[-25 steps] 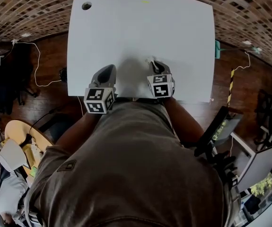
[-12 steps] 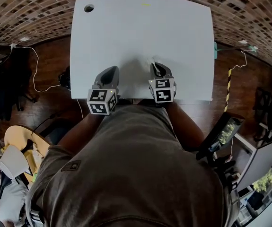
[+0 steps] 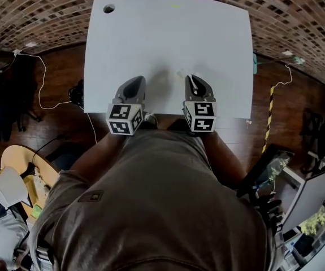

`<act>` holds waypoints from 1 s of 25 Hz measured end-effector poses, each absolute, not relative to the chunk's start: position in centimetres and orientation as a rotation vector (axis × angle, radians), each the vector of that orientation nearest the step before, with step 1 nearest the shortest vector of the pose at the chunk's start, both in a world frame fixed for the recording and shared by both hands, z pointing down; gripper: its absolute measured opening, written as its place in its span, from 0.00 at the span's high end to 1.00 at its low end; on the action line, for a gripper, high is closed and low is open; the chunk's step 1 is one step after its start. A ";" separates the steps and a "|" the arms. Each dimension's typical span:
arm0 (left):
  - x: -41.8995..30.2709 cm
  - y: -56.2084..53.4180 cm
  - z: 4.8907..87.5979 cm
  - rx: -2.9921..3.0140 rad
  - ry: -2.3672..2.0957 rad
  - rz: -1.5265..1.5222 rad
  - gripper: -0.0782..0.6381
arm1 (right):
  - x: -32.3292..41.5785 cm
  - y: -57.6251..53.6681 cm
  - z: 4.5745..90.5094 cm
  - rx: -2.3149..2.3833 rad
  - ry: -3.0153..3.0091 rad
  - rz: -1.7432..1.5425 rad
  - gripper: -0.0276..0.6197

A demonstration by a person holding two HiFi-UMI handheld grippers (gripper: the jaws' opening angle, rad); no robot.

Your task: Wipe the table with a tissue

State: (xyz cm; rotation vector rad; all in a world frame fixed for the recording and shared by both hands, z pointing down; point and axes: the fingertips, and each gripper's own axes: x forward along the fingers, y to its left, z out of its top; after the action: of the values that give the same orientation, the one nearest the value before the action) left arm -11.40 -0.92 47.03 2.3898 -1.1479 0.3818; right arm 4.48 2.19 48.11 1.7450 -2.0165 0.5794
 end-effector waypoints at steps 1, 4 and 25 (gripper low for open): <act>-11.1 -0.4 46.7 2.391 -1.163 0.374 0.89 | 4.8 2.5 47.6 1.755 -2.035 0.576 0.90; -10.2 1.4 45.6 2.386 -1.209 0.349 0.89 | 5.7 4.0 46.0 1.769 -2.088 0.551 0.90; -4.7 11.9 41.4 2.427 -1.291 0.287 0.89 | 12.9 15.5 40.3 1.866 -2.185 0.484 0.90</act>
State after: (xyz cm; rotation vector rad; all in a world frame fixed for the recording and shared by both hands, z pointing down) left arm -4.68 11.90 41.41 2.4273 -1.2909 0.2866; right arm 12.91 15.46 40.27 1.8663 -2.1849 0.4843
